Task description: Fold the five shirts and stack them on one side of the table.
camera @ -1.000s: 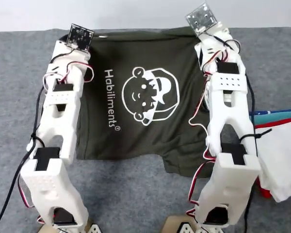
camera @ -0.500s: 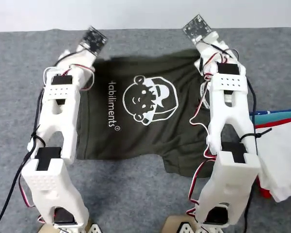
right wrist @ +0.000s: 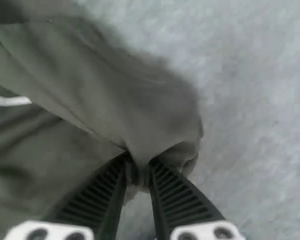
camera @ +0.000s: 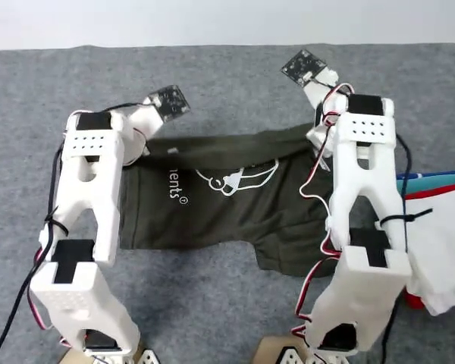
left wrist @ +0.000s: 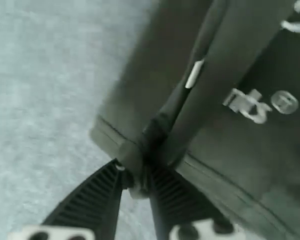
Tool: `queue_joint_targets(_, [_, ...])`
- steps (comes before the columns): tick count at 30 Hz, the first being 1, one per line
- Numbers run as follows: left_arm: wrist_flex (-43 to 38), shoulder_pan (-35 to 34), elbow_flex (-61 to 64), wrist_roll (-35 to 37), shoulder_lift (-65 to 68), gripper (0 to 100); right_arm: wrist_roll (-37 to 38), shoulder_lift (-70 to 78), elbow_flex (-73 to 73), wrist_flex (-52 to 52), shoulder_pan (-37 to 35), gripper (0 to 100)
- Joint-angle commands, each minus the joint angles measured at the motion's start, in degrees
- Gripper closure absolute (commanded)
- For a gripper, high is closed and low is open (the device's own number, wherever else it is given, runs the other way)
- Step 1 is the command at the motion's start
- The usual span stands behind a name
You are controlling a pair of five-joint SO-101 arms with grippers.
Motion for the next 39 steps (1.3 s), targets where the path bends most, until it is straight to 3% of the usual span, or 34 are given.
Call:
queue_joint_targets(1, [6.59,0.44,-2.51,-3.34,-4.04,100,2.64,-4.79,-0.7,6.99,1.19,98.7])
queue_joint_targets(8, [14.77,0.53,-2.51,-8.18,-3.69,100,7.03,-4.7,-0.62,17.89,1.63,98.7])
queue_joint_targets(20, [17.67,2.11,-0.57,-10.11,-3.43,99,9.85,-4.7,6.24,20.26,3.74,98.3])
queue_joint_targets(22, [17.67,2.37,0.22,-10.11,-3.43,96,9.67,-4.97,6.07,21.14,3.74,94.9])
queue_joint_targets(26, [17.85,2.64,0.57,-9.93,-3.43,90,9.14,-5.23,4.75,24.04,3.74,74.6])
queue_joint_targets(28, [18.02,2.73,0.57,-10.11,-3.43,90,8.35,-5.23,2.99,27.03,3.56,69.3])
queue_joint_targets(39, [22.07,2.9,-2.59,-15.12,-3.52,91,8.35,-6.73,0.97,28.97,4.35,69.2])
